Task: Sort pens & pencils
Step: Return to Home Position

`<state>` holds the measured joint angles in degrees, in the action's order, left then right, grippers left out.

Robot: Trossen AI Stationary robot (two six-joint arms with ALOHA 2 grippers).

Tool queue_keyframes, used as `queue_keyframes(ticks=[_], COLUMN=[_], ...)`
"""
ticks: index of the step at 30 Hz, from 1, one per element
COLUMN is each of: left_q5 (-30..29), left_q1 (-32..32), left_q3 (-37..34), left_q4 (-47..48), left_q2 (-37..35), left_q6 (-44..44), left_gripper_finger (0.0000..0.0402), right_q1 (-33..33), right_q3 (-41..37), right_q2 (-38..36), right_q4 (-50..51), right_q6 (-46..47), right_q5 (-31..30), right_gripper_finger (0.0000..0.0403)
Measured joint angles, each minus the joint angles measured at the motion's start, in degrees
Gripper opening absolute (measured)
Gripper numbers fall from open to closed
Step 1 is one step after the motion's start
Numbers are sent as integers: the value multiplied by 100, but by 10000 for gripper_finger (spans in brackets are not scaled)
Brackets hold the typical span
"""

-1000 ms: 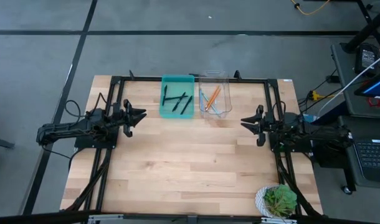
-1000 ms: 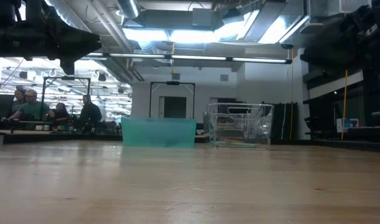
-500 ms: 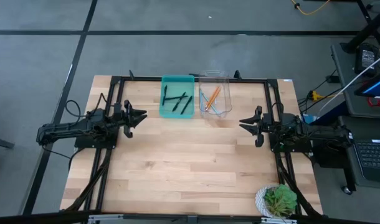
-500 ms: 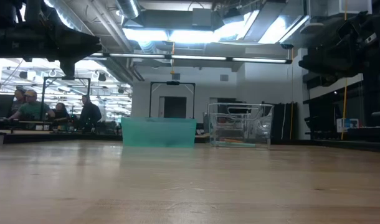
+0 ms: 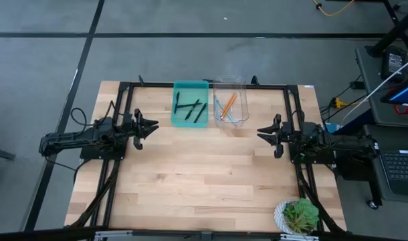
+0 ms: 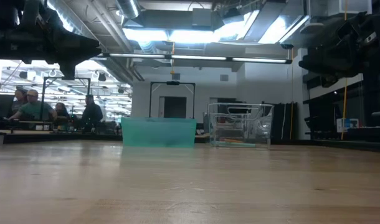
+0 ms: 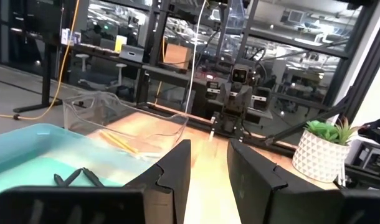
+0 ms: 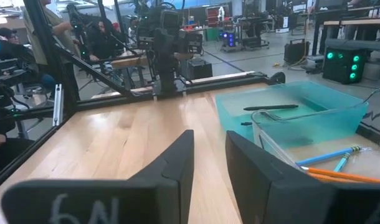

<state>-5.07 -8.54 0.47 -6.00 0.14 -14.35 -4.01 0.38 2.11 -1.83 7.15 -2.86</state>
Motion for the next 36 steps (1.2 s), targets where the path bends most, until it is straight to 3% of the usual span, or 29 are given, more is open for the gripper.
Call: queue_keyframes(ticks=[36], left_q5=[-16], left_q1=[0], left_q3=[0], left_q4=[146], left_q2=[1], left_q6=[-11], left_gripper_finger=[98], right_q1=[0], right_q3=[0], right_q2=[2], right_q4=[-2], right_q6=[4], right_q5=[-3], right_gripper_finger=[94])
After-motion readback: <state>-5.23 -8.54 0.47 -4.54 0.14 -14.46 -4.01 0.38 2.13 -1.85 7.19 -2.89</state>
